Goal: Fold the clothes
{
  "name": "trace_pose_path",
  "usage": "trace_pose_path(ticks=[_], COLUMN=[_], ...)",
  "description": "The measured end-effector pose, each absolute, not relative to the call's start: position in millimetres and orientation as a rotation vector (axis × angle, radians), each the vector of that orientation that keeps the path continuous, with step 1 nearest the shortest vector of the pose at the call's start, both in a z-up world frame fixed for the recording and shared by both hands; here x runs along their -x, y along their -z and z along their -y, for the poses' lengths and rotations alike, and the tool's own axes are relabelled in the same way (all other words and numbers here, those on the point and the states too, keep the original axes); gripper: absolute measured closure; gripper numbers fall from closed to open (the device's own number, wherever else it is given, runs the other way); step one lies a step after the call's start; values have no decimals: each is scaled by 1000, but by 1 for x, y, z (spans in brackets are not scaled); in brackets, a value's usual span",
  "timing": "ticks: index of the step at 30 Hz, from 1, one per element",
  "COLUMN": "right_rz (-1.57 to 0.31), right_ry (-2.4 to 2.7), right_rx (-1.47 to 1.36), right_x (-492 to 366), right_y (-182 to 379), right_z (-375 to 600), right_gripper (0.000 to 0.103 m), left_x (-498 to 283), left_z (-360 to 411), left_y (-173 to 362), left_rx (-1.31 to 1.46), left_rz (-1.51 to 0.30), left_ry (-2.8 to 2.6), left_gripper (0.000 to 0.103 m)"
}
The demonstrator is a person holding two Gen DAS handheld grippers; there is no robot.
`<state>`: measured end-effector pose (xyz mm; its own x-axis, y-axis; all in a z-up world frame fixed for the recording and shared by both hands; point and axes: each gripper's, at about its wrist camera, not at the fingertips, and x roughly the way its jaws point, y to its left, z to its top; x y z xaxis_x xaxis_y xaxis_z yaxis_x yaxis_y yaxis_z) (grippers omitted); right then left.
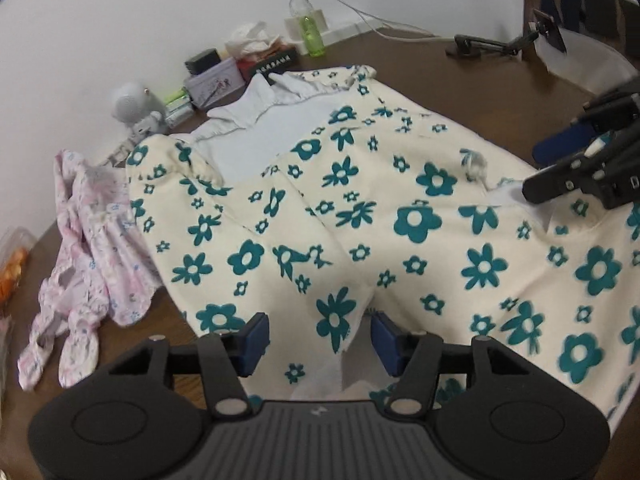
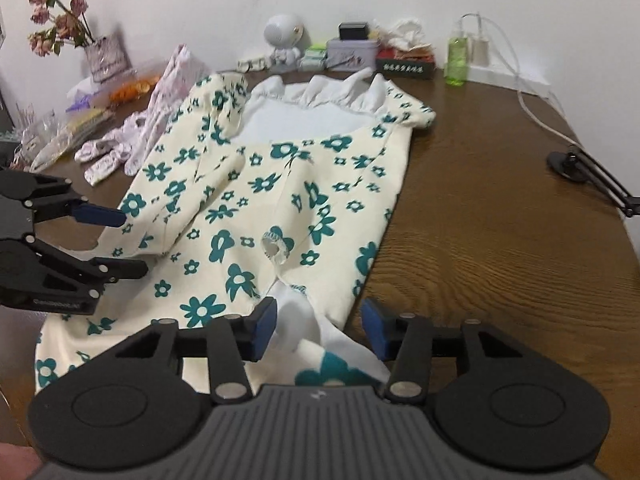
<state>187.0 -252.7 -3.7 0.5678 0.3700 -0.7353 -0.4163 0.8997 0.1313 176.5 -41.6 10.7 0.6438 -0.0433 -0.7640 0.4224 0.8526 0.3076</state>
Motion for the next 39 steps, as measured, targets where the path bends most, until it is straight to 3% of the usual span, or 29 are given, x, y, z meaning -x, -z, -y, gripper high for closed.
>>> trace_pose_path(ticks=[1, 2, 3, 4, 6, 8, 15, 17, 19, 21, 23, 27, 31, 32, 33, 34, 39], right_rz=[-853, -859, -857, -855, -846, -841, -850, -862, -866, -861, -819, -802, -856, -879, -902, -911, -877], right_ry=[-464, -469, -469, -469, -462, -455, -414, -426, -470, -524, -605, -732, -796, -788, -779, -756, -692], right_rx=[70, 78, 90, 101, 133, 150, 220, 223, 152, 60, -3, 19, 108, 136, 164, 194, 265], right_x=[-189, -191, -192, -193, -193, -191, -188, -188, -189, -191, -195, -230, -280, -296, -312, -327, -372], right_y=[7, 9, 10, 12, 14, 14, 11, 9, -7, -29, -59, -98, -105, -97, -89, -80, -38], right_z=[250, 248, 246, 244, 241, 244, 256, 257, 264, 272, 270, 212, 132, 111, 89, 71, 19], right_gripper=[56, 58, 63, 67, 91, 99, 99, 97, 86, 70, 63, 51, 48, 48, 48, 48, 48], left_x=[-177, -178, -179, -178, -172, -167, -156, -154, -151, -147, -146, -148, -150, -150, -151, -151, -149], left_z=[42, 41, 40, 39, 29, 19, -27, -31, -34, -37, -38, -39, -43, -45, -46, -48, -47], left_y=[-10, -9, -8, -8, -12, -16, -16, -12, -15, -19, -21, -18, -14, -14, -14, -13, -14], left_rx=[-505, -510, -513, -515, -511, -506, -437, -405, -384, -372, -363, -348, -301, -283, -265, -248, -268], left_rz=[-836, -838, -844, -848, -821, -796, -811, -822, -804, -775, -758, -750, -742, -740, -737, -735, -716], left_ry=[278, 283, 288, 290, 266, 241, 150, 163, 169, 173, 187, 214, 224, 230, 237, 243, 269], left_gripper=[56, 74, 103, 101, 102, 102, 101, 94, 89, 73, 66, 66, 67, 75, 94, 99, 99])
